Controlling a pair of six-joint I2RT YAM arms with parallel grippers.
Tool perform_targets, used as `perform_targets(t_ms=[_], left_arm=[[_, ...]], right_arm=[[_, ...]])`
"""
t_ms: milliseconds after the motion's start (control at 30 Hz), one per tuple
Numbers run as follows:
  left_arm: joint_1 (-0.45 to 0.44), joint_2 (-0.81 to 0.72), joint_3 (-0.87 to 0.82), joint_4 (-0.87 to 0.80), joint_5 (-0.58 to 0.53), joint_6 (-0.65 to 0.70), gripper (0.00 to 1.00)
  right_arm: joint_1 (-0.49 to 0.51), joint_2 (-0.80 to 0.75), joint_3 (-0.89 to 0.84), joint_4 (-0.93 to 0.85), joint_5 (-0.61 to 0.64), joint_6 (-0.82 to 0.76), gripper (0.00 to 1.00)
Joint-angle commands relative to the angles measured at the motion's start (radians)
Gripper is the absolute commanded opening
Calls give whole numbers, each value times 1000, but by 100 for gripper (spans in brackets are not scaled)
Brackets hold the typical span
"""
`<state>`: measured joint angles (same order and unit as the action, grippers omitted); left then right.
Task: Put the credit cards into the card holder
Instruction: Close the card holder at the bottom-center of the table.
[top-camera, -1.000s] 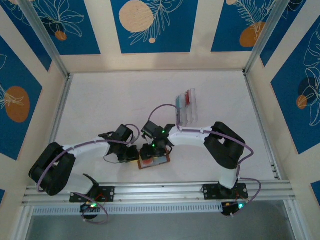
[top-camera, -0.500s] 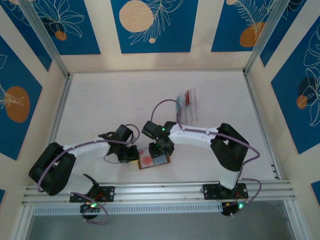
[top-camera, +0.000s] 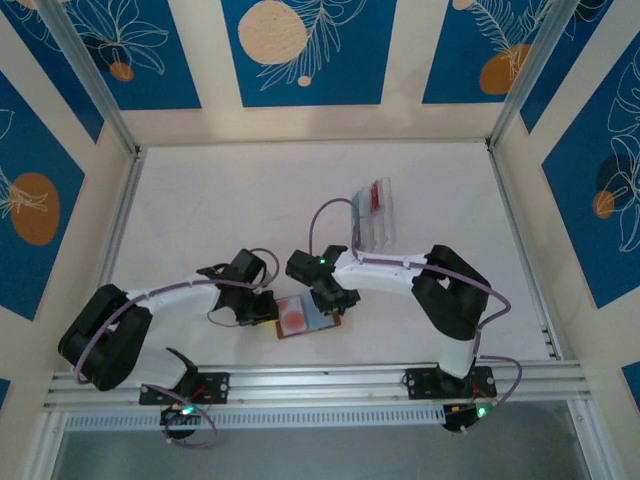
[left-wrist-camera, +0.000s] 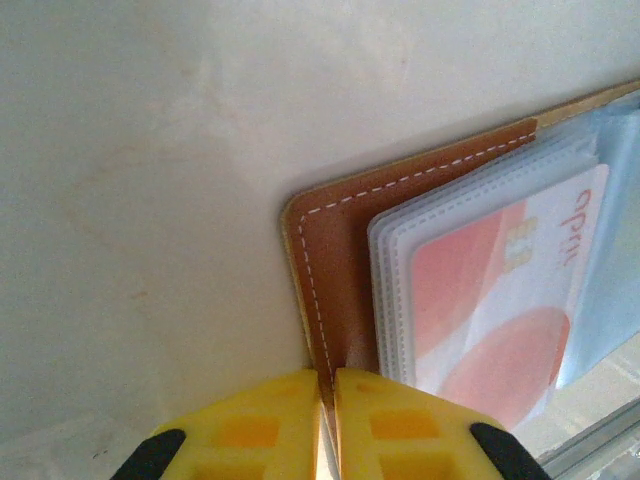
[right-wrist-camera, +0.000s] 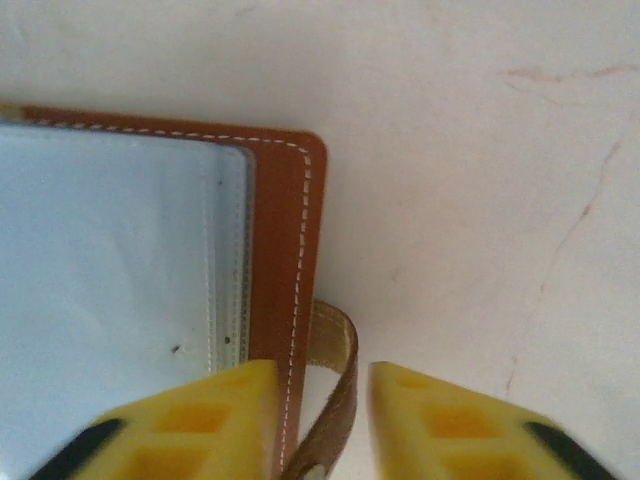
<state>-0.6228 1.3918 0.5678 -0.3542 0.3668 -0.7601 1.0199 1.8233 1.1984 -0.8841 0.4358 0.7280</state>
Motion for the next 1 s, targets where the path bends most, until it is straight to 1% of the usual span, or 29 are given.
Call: perform_targets(t_ms=[0,33,67,133,200,333,467,600,700,800,867,933,967], left_arm=[[-19,70,-18,44,-14,10,12],[-29,76,-11,48,-17,10,12],[-38,83,-3,52,-16,8,11],[-52,97,8,70,-8,-8,11],[-64,105,15,91,-2,-26,11],[-80,114,33,113,-3,-52,12],[-85,133,46,142,0,-73,11],[-85,154,52,186,23,-102,11],[-85,144,52,201,33,-120,11],[-80,110,57,166,18,-117,12],[-72,70,47,125,-5,-120,12],[-63,25,33,83,-28,-122,13],[-58,2,26,60,-40,-126,13]], right_arm=[[-3,-28,-8,-34,37,16,10],[-3,-40,-4,-42,39,14,2],[-3,-53,1,-47,41,12,0],[-5,-84,6,-40,24,-3,0],[-8,-130,-1,5,-35,-30,0],[-28,-204,-19,123,-211,-52,0],[-53,-243,-68,301,-430,-7,0],[-70,-214,-107,465,-586,54,0],[-79,-159,-136,594,-696,91,0],[-84,-116,-155,688,-775,114,3],[-88,-109,-156,694,-775,116,11],[-94,-107,-158,682,-764,110,16],[-98,-105,-155,671,-761,106,17]])
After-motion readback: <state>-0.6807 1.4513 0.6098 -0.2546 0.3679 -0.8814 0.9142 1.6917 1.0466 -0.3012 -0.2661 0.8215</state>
